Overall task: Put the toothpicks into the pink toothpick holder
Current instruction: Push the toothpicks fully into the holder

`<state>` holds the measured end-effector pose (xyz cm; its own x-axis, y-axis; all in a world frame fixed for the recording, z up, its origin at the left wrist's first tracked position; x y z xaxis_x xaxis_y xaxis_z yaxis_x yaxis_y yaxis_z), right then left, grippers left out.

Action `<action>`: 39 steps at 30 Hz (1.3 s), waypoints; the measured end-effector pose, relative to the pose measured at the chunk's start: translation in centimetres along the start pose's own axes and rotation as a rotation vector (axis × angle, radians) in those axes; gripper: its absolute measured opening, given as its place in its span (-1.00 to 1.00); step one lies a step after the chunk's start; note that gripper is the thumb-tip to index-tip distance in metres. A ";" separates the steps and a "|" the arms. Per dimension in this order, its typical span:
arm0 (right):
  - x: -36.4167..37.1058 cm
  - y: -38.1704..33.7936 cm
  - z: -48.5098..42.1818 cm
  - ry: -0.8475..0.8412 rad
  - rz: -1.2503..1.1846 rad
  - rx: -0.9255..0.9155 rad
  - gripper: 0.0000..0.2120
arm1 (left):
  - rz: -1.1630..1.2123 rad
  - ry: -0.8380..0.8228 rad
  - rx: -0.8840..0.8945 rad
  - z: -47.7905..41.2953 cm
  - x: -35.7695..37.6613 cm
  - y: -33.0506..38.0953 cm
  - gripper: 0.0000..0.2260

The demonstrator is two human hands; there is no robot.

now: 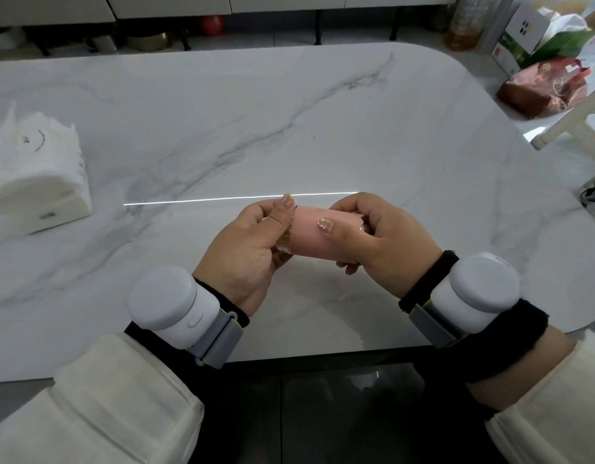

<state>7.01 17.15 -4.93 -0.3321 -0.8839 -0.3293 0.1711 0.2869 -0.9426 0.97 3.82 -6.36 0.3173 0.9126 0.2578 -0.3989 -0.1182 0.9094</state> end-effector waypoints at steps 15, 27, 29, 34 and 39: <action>-0.3 0.2 0.0 0.029 0.016 0.018 -0.79 | 0.077 -0.068 -0.012 0.1 0.6 0.6 -0.77; -0.2 -0.1 0.2 0.004 0.018 -0.005 -0.83 | -0.034 0.043 -0.059 0.0 -0.2 -0.3 -0.67; -0.1 -0.2 0.2 0.001 0.017 -0.012 -0.84 | -0.050 0.043 -0.043 0.0 -0.1 -0.3 -0.69; -0.2 -0.4 0.3 0.003 0.034 -0.025 -0.85 | -0.017 0.024 -0.011 0.0 0.2 -0.2 -0.77; -0.2 -0.4 0.2 0.010 0.053 -0.029 -0.83 | 0.003 0.014 -0.011 0.1 0.3 -0.1 -0.76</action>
<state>7.25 17.15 -4.46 -0.3325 -0.8636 -0.3789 0.1615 0.3437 -0.9251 1.17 4.05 -6.38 0.3040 0.9175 0.2563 -0.4090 -0.1173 0.9050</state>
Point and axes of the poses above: each hand's wrist, its own z-axis away from the middle knuckle, its own x-axis out of the palm, y = z × x, the point moved 6 cm from there along -z, towards the middle knuckle, and after that the axes turned 3 degrees about y, right-handed, at the moved point
